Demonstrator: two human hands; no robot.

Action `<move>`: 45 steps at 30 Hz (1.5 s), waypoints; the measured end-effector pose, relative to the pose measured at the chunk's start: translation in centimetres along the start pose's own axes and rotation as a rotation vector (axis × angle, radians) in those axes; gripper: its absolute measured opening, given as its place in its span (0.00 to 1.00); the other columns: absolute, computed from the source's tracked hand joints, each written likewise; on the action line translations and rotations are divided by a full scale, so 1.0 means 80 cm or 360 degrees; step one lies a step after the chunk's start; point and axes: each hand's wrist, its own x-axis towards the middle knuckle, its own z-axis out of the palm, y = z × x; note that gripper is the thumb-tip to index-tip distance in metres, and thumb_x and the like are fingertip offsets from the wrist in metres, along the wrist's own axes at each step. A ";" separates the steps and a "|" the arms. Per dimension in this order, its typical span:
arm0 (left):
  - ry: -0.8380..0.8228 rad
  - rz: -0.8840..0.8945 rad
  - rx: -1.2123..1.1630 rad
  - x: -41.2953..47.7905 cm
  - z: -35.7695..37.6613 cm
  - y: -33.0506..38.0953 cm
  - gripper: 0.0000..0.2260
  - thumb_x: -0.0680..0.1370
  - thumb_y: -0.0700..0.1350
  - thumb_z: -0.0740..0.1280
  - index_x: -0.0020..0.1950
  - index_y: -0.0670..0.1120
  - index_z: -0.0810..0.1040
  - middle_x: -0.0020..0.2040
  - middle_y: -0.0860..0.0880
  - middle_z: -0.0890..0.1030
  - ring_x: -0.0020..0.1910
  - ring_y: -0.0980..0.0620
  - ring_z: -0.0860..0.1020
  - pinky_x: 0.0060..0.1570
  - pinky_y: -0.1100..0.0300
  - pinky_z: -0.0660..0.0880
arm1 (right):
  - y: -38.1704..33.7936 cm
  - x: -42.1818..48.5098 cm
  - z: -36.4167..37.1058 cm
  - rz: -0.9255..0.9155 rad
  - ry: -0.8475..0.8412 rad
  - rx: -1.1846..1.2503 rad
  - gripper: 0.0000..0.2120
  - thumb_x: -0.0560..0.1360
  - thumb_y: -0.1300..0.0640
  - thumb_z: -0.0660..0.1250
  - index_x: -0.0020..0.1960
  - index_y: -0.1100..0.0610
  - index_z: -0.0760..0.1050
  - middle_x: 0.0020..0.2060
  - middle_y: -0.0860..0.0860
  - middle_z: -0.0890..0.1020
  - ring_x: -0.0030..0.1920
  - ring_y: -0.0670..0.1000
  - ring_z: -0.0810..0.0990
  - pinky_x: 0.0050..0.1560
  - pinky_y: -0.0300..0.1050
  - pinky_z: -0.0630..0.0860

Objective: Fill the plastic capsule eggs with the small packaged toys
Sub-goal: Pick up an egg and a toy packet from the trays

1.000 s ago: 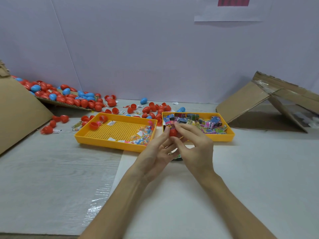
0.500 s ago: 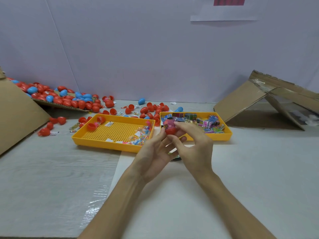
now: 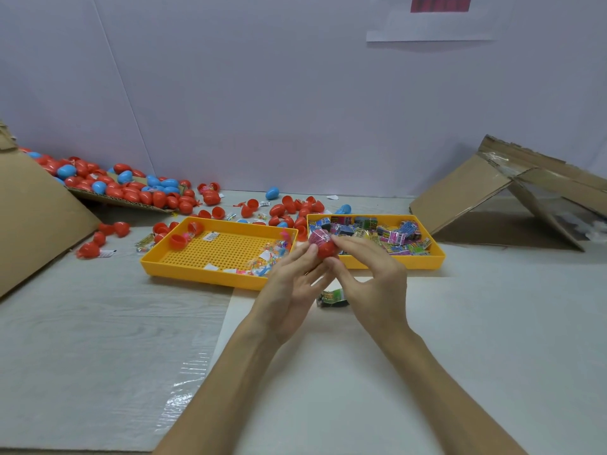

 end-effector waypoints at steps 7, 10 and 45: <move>-0.0033 -0.0018 -0.0033 -0.001 0.002 -0.001 0.12 0.79 0.45 0.69 0.61 0.44 0.84 0.61 0.42 0.83 0.61 0.48 0.81 0.60 0.58 0.78 | 0.004 -0.001 0.000 0.0001 0.0072 0.0033 0.13 0.69 0.69 0.78 0.53 0.64 0.85 0.50 0.48 0.84 0.52 0.44 0.83 0.57 0.34 0.77; -0.0018 -0.0030 -0.0059 -0.001 0.001 -0.001 0.12 0.78 0.46 0.70 0.60 0.44 0.84 0.60 0.42 0.83 0.61 0.48 0.82 0.58 0.58 0.79 | 0.002 0.000 -0.001 -0.0001 0.0051 0.0019 0.14 0.69 0.68 0.78 0.54 0.63 0.85 0.50 0.48 0.84 0.51 0.44 0.83 0.57 0.32 0.76; 0.0240 0.0364 0.0856 0.005 0.005 -0.014 0.13 0.76 0.43 0.74 0.59 0.55 0.81 0.50 0.47 0.87 0.52 0.49 0.85 0.52 0.58 0.82 | 0.005 0.002 -0.006 -0.0071 -0.0159 -0.0212 0.06 0.76 0.65 0.66 0.41 0.60 0.72 0.36 0.49 0.71 0.36 0.48 0.68 0.36 0.36 0.67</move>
